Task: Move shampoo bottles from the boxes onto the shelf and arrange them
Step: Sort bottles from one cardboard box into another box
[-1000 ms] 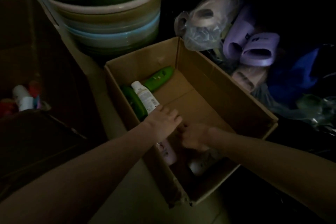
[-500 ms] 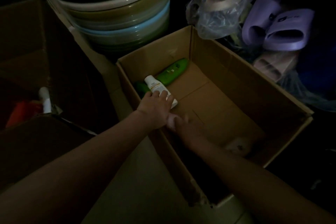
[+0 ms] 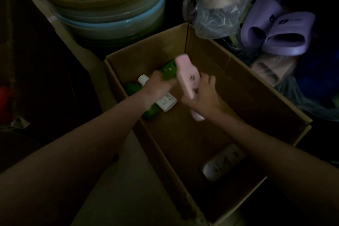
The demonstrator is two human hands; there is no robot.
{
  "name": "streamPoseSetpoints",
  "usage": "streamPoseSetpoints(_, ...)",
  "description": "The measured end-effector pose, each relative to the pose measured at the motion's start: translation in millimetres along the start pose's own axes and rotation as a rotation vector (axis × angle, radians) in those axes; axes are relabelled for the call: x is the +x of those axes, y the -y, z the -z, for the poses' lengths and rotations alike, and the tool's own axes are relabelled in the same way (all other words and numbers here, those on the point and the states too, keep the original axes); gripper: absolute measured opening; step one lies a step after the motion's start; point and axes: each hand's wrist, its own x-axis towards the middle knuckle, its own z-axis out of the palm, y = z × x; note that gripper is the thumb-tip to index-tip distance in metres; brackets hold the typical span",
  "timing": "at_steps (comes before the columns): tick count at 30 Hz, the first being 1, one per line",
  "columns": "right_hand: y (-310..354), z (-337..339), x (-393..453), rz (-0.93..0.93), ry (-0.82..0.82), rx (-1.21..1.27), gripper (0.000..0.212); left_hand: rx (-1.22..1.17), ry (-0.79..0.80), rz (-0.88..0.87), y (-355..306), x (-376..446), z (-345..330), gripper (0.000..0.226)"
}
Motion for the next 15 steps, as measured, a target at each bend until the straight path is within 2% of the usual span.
streamPoseSetpoints(1,13.2,3.4,4.5,0.066,-0.034,0.045,0.084,-0.244,0.041,0.013,-8.7,-0.3,-0.3,0.05)
streamPoseSetpoints(2,28.3,5.6,8.0,0.129,-0.066,0.097,0.085,-0.347,0.056,-0.033,-16.6,0.8,0.2,0.048)
streamPoseSetpoints(3,43.4,6.3,10.9,0.168,-0.103,0.157,0.084,-0.374,0.043,-0.109,-24.6,-0.4,2.9,0.048)
streamPoseSetpoints(6,91.2,13.4,19.3,0.23,-0.26,0.352,0.072,-0.341,-0.145,-0.338,-49.7,-5.2,32.0,0.056)
streamPoseSetpoints(8,122.1,22.0,23.7,0.311,-0.329,0.447,0.066,-0.266,-0.265,-0.451,-69.0,-9.3,67.6,0.049)
streamPoseSetpoints(10,152.1,29.1,27.9,0.38,-0.362,0.553,0.061,-0.07,-0.39,-0.59,-88.2,-24.7,116.5,0.048)
streamPoseSetpoints(12,185.5,31.3,29.2,0.411,-0.366,0.623,0.045,0.245,-0.535,-0.702,-98.7,-53.3,166.1,0.045)
streamPoseSetpoints(15,248.1,23.9,24.7,0.512,-0.407,0.625,0.019,0.723,-0.826,-0.664,-86.7,-96.1,227.2,0.047)
